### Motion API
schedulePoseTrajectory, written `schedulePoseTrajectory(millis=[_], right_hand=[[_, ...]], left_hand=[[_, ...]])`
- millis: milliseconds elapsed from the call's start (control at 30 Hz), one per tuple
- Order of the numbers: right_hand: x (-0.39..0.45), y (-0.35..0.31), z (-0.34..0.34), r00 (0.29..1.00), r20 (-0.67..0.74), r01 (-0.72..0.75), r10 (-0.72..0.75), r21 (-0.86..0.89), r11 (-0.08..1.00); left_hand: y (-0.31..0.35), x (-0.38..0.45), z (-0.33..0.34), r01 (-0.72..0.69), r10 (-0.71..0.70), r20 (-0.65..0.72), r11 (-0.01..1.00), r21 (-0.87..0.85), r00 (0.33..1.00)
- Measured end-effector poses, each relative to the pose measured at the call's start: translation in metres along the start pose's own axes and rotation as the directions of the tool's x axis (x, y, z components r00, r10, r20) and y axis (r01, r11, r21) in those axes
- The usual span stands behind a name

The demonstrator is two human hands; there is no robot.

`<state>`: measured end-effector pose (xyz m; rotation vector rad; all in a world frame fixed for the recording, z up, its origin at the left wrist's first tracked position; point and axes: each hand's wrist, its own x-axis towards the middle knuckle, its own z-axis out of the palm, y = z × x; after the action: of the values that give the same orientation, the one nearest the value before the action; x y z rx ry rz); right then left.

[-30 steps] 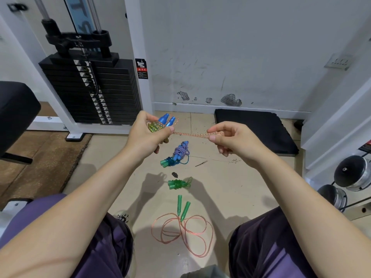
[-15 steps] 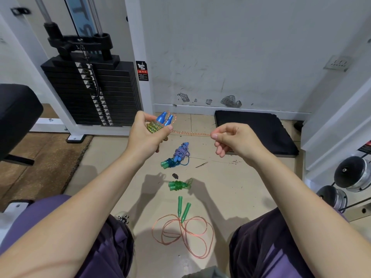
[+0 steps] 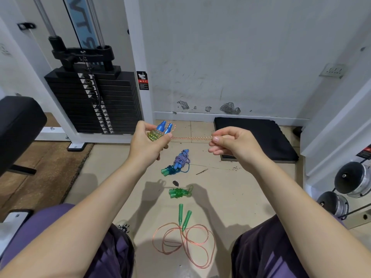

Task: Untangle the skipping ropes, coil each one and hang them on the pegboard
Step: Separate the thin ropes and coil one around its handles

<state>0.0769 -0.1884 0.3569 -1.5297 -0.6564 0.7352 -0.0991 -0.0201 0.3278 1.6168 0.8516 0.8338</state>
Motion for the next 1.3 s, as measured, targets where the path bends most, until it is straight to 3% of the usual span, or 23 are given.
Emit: schedulePoseTrajectory(millis=[200, 433, 533, 700, 833, 1133, 1300], right_hand=[[0.0, 0.002, 0.0, 0.999, -0.033, -0.037, 0.037, -0.01, 0.999], [0.001, 0.003, 0.001, 0.999, -0.023, -0.041, 0.05, 0.297, 0.954], [0.004, 0.004, 0.003, 0.998, 0.045, -0.05, 0.032, 0.494, 0.868], [0.006, 0.003, 0.004, 0.984, 0.176, -0.088, -0.031, 0.626, 0.775], [0.005, 0.002, 0.002, 0.954, 0.285, -0.098, -0.092, 0.587, 0.803], [0.005, 0.009, 0.01, 0.966, 0.257, -0.098, -0.022, 0.445, 0.89], [0.008, 0.007, 0.008, 0.976, 0.217, -0.139, 0.03, 0.504, 0.853]], left_hand=[[0.0, -0.003, 0.0, -0.008, 0.008, 0.019, 1.0, 0.01, 1.0], [0.0, -0.007, 0.003, -0.001, -0.001, 0.083, 1.0, 0.022, 0.997], [-0.001, -0.008, 0.006, 0.025, -0.027, 0.137, 1.0, 0.017, 0.99], [-0.004, -0.009, 0.011, 0.054, -0.056, 0.196, 0.998, 0.014, 0.979], [-0.007, -0.009, 0.012, 0.041, -0.053, 0.197, 0.997, 0.064, 0.979], [-0.003, -0.012, 0.012, -0.026, 0.009, 0.202, 0.996, 0.083, 0.979], [-0.003, -0.012, 0.011, 0.008, -0.014, 0.156, 0.999, 0.04, 0.988]])
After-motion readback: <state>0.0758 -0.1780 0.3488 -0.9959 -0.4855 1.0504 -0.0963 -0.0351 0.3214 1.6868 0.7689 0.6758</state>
